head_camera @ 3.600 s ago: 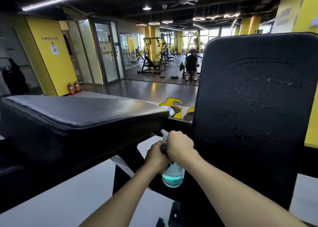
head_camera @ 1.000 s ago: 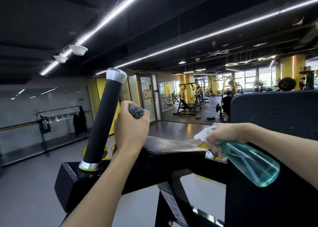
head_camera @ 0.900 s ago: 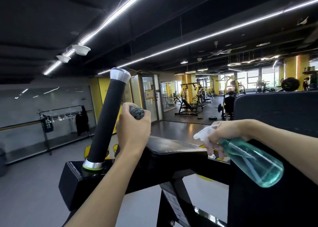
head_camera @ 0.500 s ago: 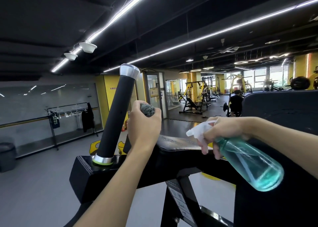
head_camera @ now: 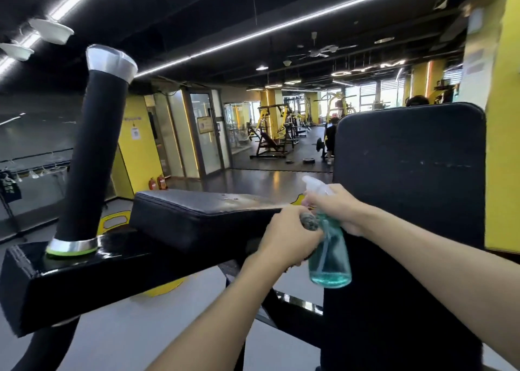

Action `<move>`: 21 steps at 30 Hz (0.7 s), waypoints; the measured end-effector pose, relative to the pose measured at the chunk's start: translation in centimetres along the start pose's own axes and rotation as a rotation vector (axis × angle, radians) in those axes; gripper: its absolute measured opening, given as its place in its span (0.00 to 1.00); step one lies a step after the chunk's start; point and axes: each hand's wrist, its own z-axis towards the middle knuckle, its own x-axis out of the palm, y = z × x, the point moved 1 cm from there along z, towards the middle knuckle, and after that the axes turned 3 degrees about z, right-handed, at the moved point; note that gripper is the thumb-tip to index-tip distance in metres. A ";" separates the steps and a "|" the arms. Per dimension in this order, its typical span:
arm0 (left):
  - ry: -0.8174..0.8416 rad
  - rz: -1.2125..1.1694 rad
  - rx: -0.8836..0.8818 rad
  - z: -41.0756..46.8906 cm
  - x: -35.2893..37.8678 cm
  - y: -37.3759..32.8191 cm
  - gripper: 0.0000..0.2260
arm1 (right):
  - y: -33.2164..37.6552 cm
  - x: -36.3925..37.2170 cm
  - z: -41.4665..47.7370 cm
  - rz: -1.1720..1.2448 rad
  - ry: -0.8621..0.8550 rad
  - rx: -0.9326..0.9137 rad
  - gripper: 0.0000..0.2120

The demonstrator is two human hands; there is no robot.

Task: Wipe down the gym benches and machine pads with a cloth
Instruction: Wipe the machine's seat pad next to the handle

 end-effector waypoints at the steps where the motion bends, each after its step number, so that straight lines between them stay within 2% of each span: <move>1: 0.024 -0.014 -0.032 0.4 1.2 1.2 0.07 | -0.8 0.0 0.2 0.051 -0.007 0.011 0.12; 5: 0.045 -0.148 -0.083 1.6 4.7 4.1 0.30 | -2.8 0.8 0.6 0.158 0.044 -0.046 0.17; 6: 0.038 -0.158 -0.094 2.2 5.3 4.7 0.30 | -3.1 1.1 0.6 0.163 0.041 -0.069 0.19; 9: 0.037 -0.116 -0.160 3.3 6.3 5.9 0.21 | -4.4 1.1 0.7 0.108 0.079 -0.106 0.20; 11: 0.030 -0.061 -0.185 3.7 6.8 6.7 0.19 | -4.9 0.1 0.7 -0.149 0.190 -0.106 0.26; 14: 0.001 0.077 -0.219 4.2 7.7 8.3 0.17 | -5.1 -2.2 1.1 -0.819 0.296 -0.161 0.20; 16: -0.004 0.159 -0.240 4.5 8.5 9.6 0.16 | -5.9 -2.9 1.1 -1.007 0.301 -0.278 0.24; 19: 0.028 0.236 -0.266 5.1 9.7 11.2 0.16 | -8.1 -2.6 1.0 -1.359 0.215 -0.450 0.33; 21: 0.056 0.233 -0.298 5.3 10.6 12.2 0.16 | -9.8 -1.9 1.1 -1.555 0.215 -0.484 0.37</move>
